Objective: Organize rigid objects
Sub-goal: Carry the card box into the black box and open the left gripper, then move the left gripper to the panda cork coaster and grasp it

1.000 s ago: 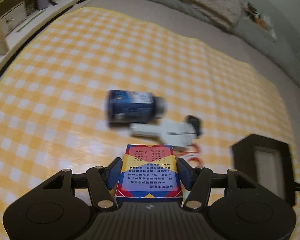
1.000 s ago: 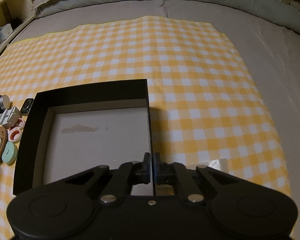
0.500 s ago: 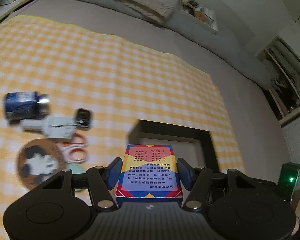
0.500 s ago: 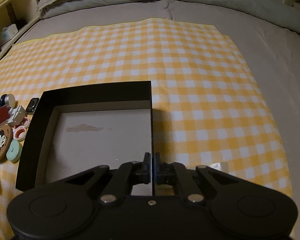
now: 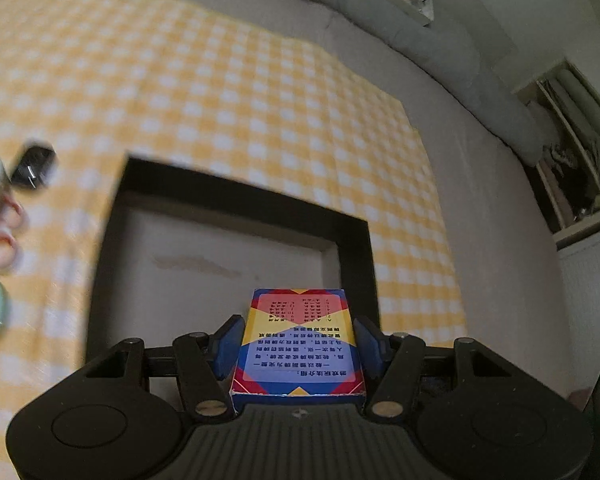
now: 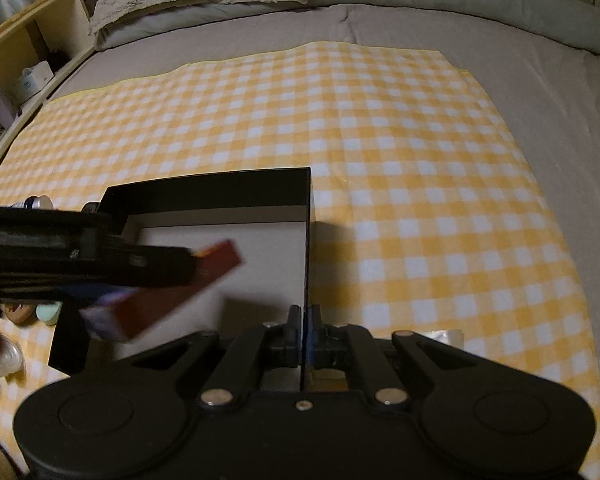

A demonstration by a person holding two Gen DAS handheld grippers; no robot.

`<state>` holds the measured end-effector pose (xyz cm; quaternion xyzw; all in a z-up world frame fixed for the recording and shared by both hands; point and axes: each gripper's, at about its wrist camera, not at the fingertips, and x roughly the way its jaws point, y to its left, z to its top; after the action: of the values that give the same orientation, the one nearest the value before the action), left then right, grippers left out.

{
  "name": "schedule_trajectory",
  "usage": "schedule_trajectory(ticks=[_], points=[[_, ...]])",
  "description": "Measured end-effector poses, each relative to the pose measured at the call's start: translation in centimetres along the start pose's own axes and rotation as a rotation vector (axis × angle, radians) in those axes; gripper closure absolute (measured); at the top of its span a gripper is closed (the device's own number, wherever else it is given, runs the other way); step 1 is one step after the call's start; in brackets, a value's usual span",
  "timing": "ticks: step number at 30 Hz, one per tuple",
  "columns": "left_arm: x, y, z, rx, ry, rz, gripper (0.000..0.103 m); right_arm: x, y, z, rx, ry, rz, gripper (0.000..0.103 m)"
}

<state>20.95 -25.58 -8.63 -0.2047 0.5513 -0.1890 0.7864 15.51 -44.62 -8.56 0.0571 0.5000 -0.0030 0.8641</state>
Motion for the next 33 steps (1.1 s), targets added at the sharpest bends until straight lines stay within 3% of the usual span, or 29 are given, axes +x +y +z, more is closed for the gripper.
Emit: schedule_trajectory(ticks=[3, 8, 13, 16, 26, 33], points=[[1.3, 0.0, -0.6, -0.049, 0.047, 0.009, 0.041, 0.1, -0.1, -0.1, 0.007, 0.005, 0.011, 0.100], [0.7, -0.7, -0.7, 0.036, 0.021, -0.009, 0.028, 0.3, -0.1, -0.3, 0.005, 0.023, 0.013, 0.099], [-0.1, -0.4, -0.6, 0.070, 0.022, 0.009, 0.026, 0.4, 0.3, -0.3, -0.013, 0.033, -0.002, 0.099], [-0.9, -0.1, -0.6, 0.095, 0.024, 0.014, 0.020, 0.5, 0.4, -0.3, -0.016, 0.043, -0.006, 0.099], [-4.9, 0.5, -1.1, 0.242, -0.064, 0.033, 0.004, 0.9, 0.9, -0.3, -0.062, 0.058, -0.035, 0.099], [-7.8, 2.6, -0.7, 0.323, -0.143, 0.093, 0.000, 1.2, 1.2, -0.2, -0.092, 0.065, -0.066, 0.099]])
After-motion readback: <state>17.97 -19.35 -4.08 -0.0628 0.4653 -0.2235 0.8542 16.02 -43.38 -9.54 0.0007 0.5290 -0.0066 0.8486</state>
